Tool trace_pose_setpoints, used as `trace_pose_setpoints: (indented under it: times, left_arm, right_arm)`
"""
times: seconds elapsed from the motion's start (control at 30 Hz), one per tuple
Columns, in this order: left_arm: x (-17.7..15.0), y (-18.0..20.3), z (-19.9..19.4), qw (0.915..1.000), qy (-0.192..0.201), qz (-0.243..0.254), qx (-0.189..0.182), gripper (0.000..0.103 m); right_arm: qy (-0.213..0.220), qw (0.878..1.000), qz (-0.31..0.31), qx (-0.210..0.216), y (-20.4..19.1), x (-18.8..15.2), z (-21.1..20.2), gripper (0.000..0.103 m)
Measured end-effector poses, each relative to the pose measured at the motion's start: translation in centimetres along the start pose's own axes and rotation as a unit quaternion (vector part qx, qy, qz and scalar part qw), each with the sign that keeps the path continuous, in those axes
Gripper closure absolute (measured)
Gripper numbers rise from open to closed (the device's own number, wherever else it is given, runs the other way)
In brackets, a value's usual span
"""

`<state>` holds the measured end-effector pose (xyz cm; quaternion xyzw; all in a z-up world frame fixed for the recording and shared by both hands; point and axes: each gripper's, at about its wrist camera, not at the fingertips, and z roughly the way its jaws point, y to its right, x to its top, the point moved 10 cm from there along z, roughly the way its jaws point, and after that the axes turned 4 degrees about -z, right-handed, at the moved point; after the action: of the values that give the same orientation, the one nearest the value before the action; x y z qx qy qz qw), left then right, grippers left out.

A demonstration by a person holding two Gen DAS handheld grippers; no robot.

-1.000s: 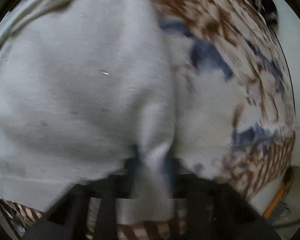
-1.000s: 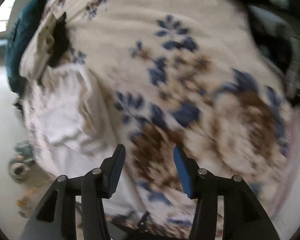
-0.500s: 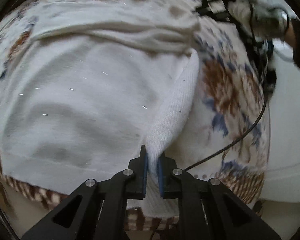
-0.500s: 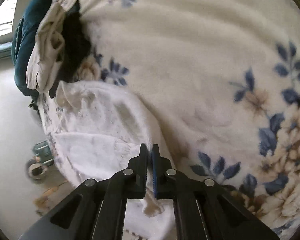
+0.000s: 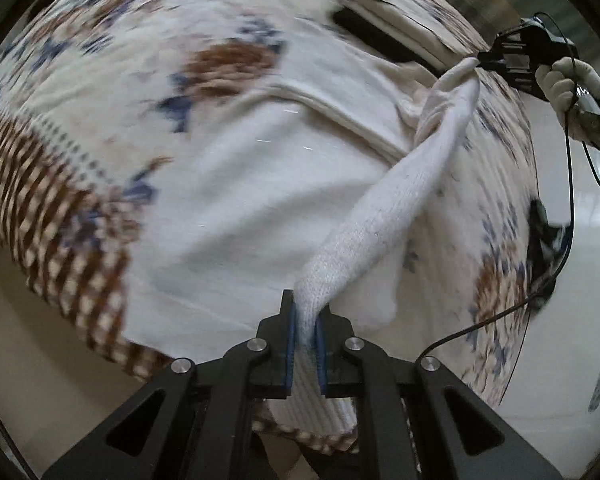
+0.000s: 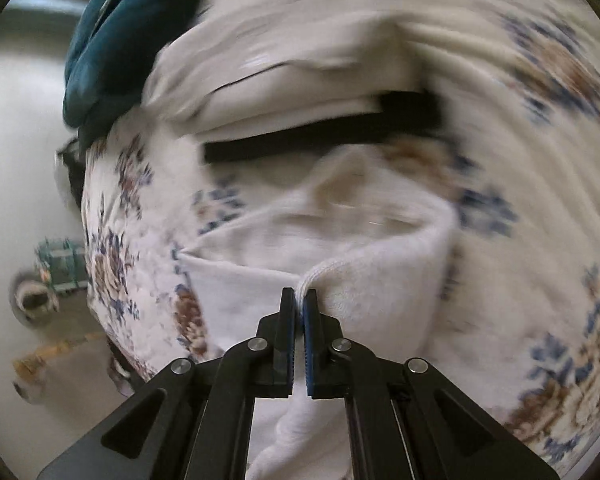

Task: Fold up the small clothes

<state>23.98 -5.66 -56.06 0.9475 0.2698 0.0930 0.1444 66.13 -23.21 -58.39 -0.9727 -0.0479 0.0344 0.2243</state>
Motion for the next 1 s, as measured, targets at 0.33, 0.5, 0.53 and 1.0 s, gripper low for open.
trace_pose_setpoints:
  times: [0.33, 0.5, 0.53, 1.0]
  left_arm:
    - [3.2, -12.8, 3.0, 0.9959, -0.032, -0.082, -0.018, 0.097]
    - [3.0, -15.1, 6.3, 0.9876, -0.097, -0.094, -0.080, 0.088]
    - [3.0, -15.3, 6.6, 0.9861, -0.108, -0.094, -0.084, 0.080]
    - [2.3, -14.7, 4.2, 0.9851, -0.136, -0.044, -0.096, 0.048]
  right_arm:
    - [-0.050, 0.988, -0.081, -0.120, -14.8, 3.1, 15.7, 0.100]
    - [-0.082, 0.986, -0.071, -0.126, -15.8, 1.8, 19.8, 0.088]
    - [-0.090, 0.989, -0.059, -0.102, -15.9, 0.9, 19.6, 0.074]
    - [-0.164, 0.967, 0.191, -0.044, 2.3, -36.1, 12.6, 0.052]
